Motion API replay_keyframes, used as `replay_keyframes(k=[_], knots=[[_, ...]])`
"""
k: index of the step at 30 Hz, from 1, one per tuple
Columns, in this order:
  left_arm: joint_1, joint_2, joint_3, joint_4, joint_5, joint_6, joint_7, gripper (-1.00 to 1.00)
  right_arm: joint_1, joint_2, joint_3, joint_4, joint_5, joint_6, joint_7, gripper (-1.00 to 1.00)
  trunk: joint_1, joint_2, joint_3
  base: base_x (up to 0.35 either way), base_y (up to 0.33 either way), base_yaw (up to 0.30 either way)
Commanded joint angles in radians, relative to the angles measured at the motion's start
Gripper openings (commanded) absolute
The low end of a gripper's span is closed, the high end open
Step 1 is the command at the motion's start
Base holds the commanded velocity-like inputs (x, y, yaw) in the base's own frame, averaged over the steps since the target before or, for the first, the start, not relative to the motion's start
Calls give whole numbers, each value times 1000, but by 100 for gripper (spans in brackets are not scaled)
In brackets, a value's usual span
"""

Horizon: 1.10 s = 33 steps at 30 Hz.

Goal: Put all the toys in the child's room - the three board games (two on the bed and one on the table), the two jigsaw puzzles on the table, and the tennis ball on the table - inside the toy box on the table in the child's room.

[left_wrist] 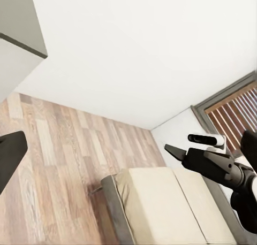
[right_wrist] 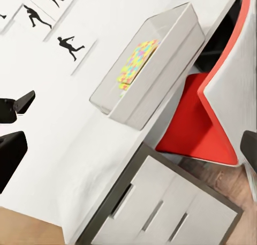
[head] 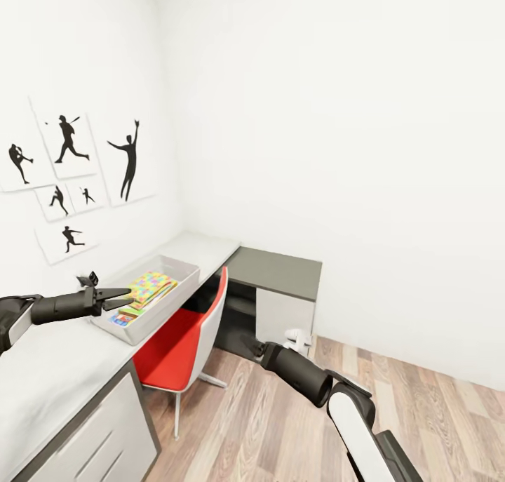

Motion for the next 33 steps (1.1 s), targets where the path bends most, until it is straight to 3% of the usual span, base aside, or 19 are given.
replay_keyframes(k=[1,33], knots=[[0,1,-7,0,5,10,-4,100,-1,1,-1,0,0,5,2,100,0,-1,0,-16,13,-277],[0,1,-8,0,5,10,-4,100,-1,1,-1,0,0,5,2,100,0,-1,14,-84,17,-277]])
